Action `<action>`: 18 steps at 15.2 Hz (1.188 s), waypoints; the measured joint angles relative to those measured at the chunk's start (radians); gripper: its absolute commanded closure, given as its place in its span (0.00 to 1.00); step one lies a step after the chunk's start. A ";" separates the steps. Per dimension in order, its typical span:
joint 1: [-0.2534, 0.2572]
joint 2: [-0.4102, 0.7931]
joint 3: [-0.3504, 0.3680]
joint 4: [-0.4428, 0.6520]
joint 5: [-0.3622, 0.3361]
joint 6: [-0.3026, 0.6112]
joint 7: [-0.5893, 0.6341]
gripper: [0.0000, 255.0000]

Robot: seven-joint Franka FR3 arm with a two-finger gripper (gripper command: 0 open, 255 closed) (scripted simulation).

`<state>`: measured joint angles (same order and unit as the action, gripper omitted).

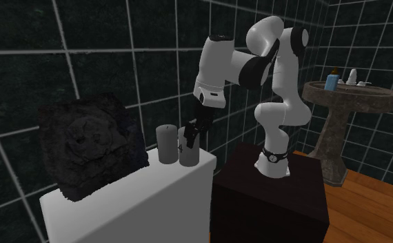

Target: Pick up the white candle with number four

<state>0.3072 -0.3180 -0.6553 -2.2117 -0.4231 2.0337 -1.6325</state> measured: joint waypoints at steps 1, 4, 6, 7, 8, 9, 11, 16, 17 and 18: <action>0.000 0.000 0.000 0.000 0.000 0.000 0.000 1.00; 0.000 0.000 0.000 0.000 0.000 0.000 0.000 1.00; 0.000 -0.003 0.002 0.015 0.002 -0.019 -0.005 1.00; 0.000 -0.004 0.003 0.024 0.003 -0.029 -0.007 1.00; 0.000 -0.008 0.006 0.030 0.003 -0.039 -0.008 1.00; 0.001 -0.011 0.009 0.041 0.005 -0.053 -0.010 1.00; 0.003 -0.013 0.015 0.068 0.009 -0.081 -0.014 1.00; 0.007 -0.020 0.029 0.126 0.017 -0.147 -0.024 1.00; 0.008 -0.021 0.031 0.140 0.019 -0.160 -0.027 1.00; 0.009 -0.021 0.033 0.151 0.021 -0.172 -0.029 1.00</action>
<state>0.3161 -0.3387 -0.6225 -2.0602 -0.4025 1.8616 -1.6617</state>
